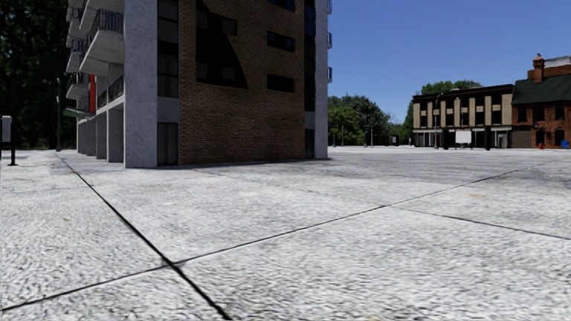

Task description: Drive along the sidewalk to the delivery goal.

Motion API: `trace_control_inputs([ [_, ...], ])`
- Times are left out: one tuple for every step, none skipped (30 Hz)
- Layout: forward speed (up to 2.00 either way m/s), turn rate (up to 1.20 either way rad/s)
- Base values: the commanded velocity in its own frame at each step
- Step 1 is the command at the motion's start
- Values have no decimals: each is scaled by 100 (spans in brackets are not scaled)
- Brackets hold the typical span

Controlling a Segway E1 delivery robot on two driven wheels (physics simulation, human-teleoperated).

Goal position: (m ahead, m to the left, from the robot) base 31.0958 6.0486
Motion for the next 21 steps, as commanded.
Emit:
trace_control_inputs([
  [200, -70],
  [200, -70],
  [200, -70],
  [200, -70],
  [200, -70],
  [200, -70],
  [200, -70],
  [200, -70],
  [200, -70],
  [200, -70],
  [200, -70],
  [200, -70],
  [200, -70],
  [200, -70],
  [200, -70],
  [200, -70],
  [200, -68],
  [200, -68],
  [200, -51],
  [200, 0],
  [200, 0],
])
